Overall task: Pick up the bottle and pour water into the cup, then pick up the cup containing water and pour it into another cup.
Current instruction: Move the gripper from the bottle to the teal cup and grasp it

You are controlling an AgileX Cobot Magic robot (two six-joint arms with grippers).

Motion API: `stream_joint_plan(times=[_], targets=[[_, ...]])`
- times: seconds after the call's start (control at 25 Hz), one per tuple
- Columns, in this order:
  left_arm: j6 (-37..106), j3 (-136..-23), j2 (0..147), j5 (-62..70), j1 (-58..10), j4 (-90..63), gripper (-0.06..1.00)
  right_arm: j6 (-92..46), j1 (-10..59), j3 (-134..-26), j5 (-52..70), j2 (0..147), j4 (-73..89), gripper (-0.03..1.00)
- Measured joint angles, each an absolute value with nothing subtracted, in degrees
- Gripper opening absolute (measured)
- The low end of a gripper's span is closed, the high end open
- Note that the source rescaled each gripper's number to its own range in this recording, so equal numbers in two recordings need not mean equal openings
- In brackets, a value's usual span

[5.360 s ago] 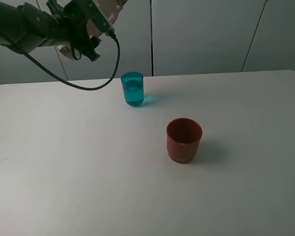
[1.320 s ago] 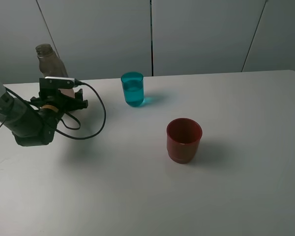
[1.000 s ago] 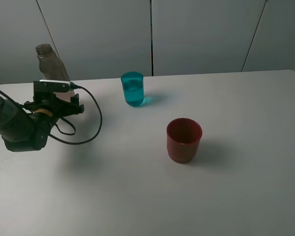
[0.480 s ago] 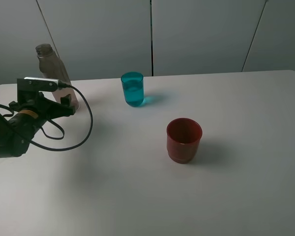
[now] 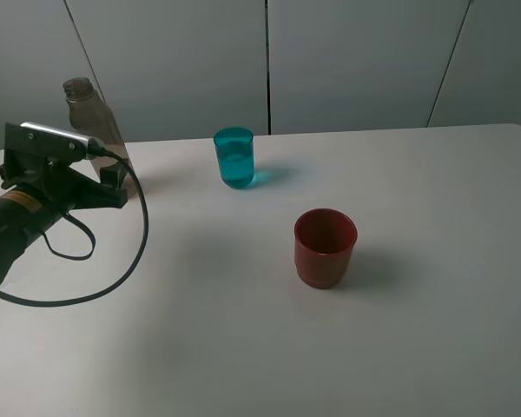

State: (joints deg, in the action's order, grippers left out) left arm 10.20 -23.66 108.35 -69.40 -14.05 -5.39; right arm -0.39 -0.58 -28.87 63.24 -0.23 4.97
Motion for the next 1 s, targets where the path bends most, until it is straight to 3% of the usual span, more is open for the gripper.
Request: stream_joint_plan(times=[0.44,1.0], targets=[[10.66,-28.36,107.98,-65.26,-23.62,-4.66,0.99,0.00,-0.58,-28.87,63.24,-0.23,4.97,0.20],[6.10,-38.89,121.62,-67.24,-24.52,1.18,0.99,0.00,-0.58,-28.87,63.24,-0.23,4.97,0.20]])
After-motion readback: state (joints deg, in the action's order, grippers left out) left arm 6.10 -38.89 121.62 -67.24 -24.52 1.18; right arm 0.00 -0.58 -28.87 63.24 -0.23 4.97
